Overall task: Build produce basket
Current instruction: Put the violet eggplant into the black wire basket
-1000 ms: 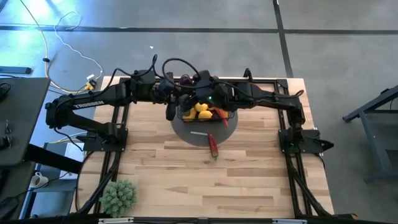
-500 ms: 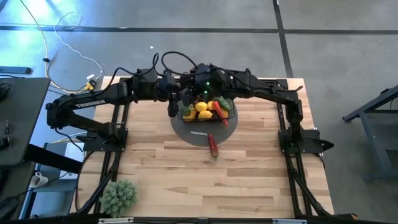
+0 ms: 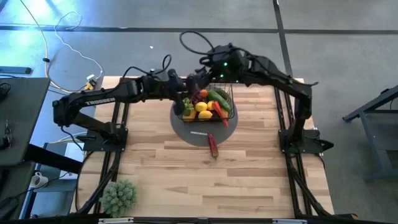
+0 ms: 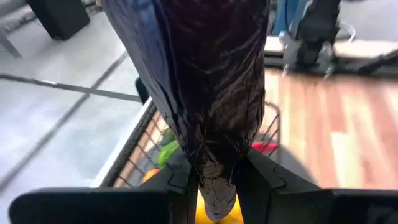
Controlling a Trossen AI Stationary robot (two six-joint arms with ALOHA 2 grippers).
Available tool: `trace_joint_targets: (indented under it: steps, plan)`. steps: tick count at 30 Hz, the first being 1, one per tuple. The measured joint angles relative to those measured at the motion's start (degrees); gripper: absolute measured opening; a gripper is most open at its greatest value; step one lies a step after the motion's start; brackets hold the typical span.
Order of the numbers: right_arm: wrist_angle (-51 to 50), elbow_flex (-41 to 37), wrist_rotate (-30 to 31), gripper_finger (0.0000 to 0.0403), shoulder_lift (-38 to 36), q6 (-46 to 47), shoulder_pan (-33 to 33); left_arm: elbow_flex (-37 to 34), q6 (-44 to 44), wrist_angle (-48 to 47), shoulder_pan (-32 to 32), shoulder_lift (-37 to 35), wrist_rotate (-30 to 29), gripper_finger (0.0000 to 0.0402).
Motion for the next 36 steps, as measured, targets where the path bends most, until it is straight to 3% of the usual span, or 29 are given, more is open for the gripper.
trace_joint_targets:
  steps: [8,16,27,36]
  plan:
    - [-5.40,0.00,2.67,0.0227,-1.17,-3.73,-3.02,0.00,17.85,1.32,0.30,5.05,-3.29,0.0070]
    - [-10.20,0.00,2.71,0.0227,-1.08,-4.70,-5.40,-0.01,29.93,9.70,0.81,12.67,-4.73,0.0071]
    - [-11.91,-0.31,2.74,0.0227,-1.06,-6.07,-6.09,-0.04,41.38,14.71,0.16,21.10,-4.31,0.0073]
    - [-12.20,-0.31,2.76,0.0227,-1.04,-6.20,-6.09,-0.02,46.82,18.63,-1.38,22.69,-4.98,0.0075]
